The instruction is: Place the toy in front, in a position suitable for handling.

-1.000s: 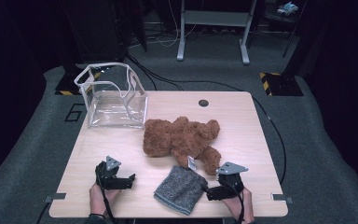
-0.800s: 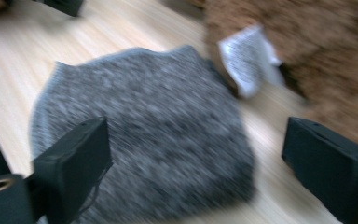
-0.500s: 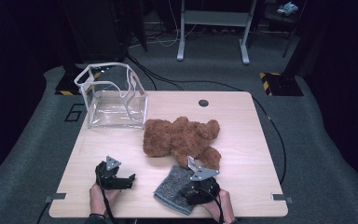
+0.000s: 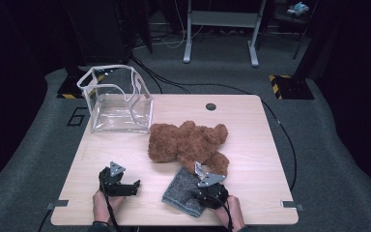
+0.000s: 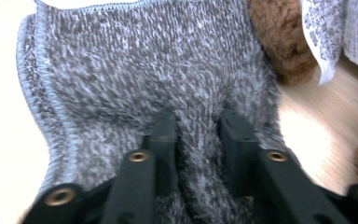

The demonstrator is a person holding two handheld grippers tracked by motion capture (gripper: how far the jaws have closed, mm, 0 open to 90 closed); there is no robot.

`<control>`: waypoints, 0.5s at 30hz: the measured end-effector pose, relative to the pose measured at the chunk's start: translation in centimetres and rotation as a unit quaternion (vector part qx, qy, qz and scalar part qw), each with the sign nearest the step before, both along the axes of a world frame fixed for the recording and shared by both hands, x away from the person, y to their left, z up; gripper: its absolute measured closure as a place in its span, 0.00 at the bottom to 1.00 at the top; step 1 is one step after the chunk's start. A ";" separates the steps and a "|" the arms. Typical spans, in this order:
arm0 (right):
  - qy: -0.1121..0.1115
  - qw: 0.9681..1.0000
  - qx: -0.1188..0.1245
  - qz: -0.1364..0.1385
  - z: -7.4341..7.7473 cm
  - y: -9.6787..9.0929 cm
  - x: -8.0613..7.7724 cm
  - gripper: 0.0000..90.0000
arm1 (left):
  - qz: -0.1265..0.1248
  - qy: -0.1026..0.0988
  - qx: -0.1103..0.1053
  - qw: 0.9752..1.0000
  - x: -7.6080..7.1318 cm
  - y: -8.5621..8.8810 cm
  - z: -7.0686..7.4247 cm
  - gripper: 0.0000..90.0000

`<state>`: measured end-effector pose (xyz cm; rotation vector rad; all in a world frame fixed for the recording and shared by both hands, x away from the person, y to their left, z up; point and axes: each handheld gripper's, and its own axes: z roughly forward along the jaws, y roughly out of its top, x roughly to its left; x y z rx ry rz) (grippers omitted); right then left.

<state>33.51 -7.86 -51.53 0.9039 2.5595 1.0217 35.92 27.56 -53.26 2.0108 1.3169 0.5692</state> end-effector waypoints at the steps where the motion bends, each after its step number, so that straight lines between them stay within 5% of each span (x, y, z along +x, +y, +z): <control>1: 0.003 1.000 0.001 -0.002 0.0 -0.1 0.0 0.82 | 0.000 0.000 0.001 1.000 0.0 0.0 0.0 0.00; 15: -0.022 0.999 0.018 -0.030 0.7 -2.5 -0.9 0.91 | 0.000 0.001 0.001 1.000 0.0 0.0 0.0 0.00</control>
